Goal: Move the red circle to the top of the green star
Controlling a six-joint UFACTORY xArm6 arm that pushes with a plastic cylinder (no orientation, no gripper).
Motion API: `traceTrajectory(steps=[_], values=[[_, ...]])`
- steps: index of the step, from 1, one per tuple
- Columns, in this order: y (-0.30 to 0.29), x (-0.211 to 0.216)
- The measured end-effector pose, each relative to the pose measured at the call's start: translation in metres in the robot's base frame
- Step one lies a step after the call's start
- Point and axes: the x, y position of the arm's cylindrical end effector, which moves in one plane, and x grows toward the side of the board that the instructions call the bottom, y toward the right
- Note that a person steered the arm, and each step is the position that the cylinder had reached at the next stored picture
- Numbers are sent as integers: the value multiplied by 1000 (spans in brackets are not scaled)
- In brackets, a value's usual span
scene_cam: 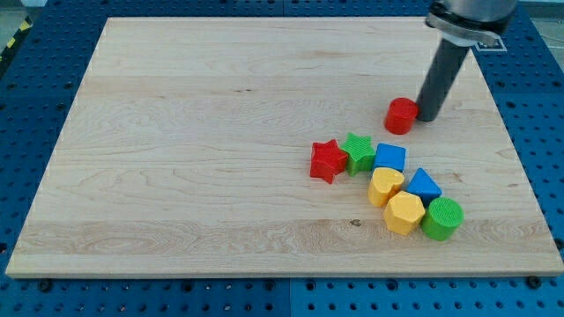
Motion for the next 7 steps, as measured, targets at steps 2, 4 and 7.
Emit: traceTrajectory(steps=[2, 4, 7], values=[[31, -23], [26, -59], [-13, -59]])
